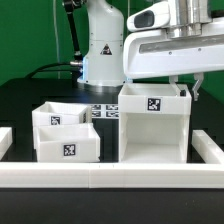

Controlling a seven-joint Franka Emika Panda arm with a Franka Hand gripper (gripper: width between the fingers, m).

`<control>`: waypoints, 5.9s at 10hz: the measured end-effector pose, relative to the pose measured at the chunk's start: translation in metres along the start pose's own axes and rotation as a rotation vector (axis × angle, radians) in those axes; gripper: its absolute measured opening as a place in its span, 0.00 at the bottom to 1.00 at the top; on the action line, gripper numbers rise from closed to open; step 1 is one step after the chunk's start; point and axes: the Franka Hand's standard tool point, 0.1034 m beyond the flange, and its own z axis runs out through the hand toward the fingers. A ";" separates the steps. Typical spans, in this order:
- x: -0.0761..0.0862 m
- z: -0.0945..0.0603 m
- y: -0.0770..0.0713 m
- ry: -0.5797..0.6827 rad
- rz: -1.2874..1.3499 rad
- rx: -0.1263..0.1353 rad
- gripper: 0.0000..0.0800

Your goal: Assemble drawer

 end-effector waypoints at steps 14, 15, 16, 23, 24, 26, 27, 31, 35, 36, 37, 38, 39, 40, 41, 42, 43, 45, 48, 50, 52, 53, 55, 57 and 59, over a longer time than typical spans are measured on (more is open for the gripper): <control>0.030 -0.007 0.002 0.045 0.877 0.110 0.06; 0.030 -0.008 0.002 0.039 0.942 0.117 0.06; 0.030 -0.008 0.002 0.032 1.010 0.126 0.06; 0.050 0.000 0.000 -0.022 1.280 0.177 0.06; 0.057 0.003 -0.004 -0.023 1.279 0.184 0.06; 0.071 0.004 -0.009 -0.026 1.280 0.197 0.06; 0.073 0.007 -0.010 -0.042 1.294 0.190 0.06; 0.075 0.009 -0.010 -0.081 1.298 0.167 0.06; 0.062 -0.003 0.003 -0.114 1.024 0.158 0.70; 0.059 -0.011 0.008 -0.107 0.954 0.160 0.70; 0.052 -0.021 0.015 -0.100 0.864 0.162 0.79; 0.047 -0.030 0.022 -0.106 0.798 0.164 0.81; 0.046 -0.038 0.028 -0.114 0.769 0.167 0.81; 0.045 -0.042 0.031 -0.098 0.779 0.172 0.81; 0.044 -0.039 0.031 -0.101 0.752 0.169 0.81; 0.043 -0.038 0.031 -0.102 0.751 0.168 0.81; 0.042 -0.037 0.034 -0.101 0.696 0.159 0.81; 0.037 -0.033 0.052 -0.091 0.279 0.081 0.81; 0.041 -0.034 0.061 -0.074 0.003 0.063 0.81; 0.040 -0.033 0.061 -0.070 -0.132 0.067 0.81; 0.037 -0.030 0.077 -0.075 -0.332 0.036 0.81; 0.033 -0.026 0.093 -0.084 -0.329 0.025 0.81; 0.033 -0.024 0.122 -0.075 -0.364 0.005 0.81; 0.037 -0.020 0.143 -0.044 -0.387 -0.022 0.81; 0.036 -0.019 0.141 -0.047 -0.387 -0.020 0.81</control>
Offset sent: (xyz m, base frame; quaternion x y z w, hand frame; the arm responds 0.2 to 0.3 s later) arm 0.0172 -0.0122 -0.0097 -0.0094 -0.0140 0.2489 0.9684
